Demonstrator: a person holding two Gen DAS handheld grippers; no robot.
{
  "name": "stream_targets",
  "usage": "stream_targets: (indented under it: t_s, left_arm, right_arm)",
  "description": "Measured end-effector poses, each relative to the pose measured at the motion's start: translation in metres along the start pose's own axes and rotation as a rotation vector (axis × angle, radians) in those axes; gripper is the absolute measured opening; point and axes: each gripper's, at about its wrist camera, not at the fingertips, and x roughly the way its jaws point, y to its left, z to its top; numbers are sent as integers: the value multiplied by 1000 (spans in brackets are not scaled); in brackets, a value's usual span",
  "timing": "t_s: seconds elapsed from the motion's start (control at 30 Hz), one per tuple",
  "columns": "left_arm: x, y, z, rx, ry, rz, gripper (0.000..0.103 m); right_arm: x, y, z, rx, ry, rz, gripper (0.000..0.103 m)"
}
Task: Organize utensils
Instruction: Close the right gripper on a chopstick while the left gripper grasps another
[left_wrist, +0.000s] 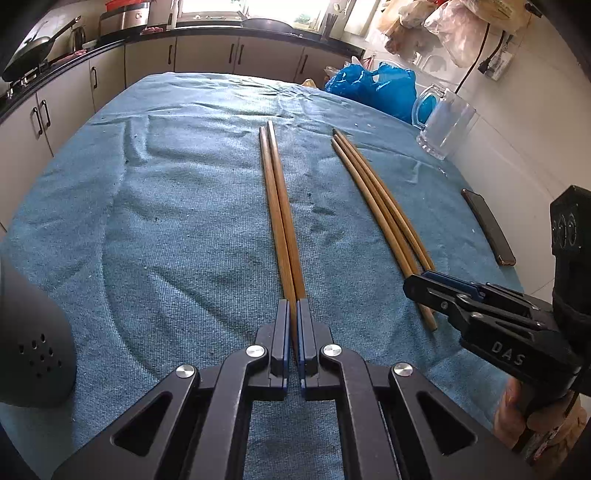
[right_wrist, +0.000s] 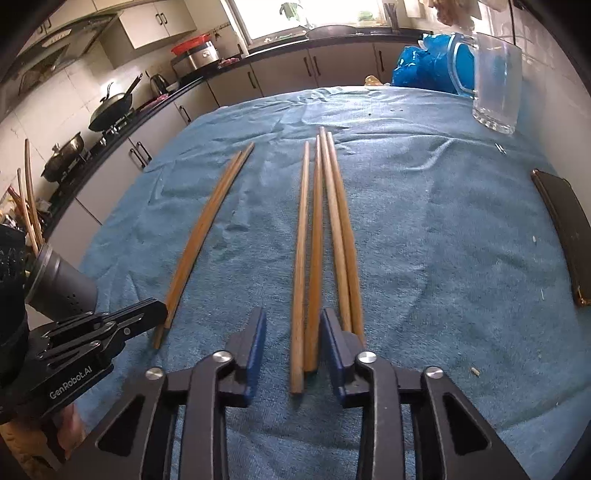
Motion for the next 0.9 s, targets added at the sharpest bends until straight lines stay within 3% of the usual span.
stream_targets:
  t_s: [0.13,0.27,0.4,0.5,0.63,0.7,0.9]
  left_arm:
    - [-3,0,1,-13,22,50,0]
    - [-9,14,-7,-92,76,6,0]
    - [-25,21,-28,-110,106,-24,0]
    - [-36,18,-37,-96,92,-61,0]
    - [-47,6,-34,-43,8,-85,0]
    - [-44,0,-28,-16,-17,-86,6]
    - [-9,-9,-12,35,25,-31,9]
  right_arm:
    - [7,12,6,-31,15,-73,16]
    - [7,18,6,-15,43,-91,16]
    - [-5,26,-12,-26,78,-91,15]
    - [-18,29,-33,-39,97,-92,16]
    - [-34,22,-55,-16,104,-88,15]
    - [-37,15,-57,-2,95,-95,15]
    - [-39,2,-54,24,55,-121,20]
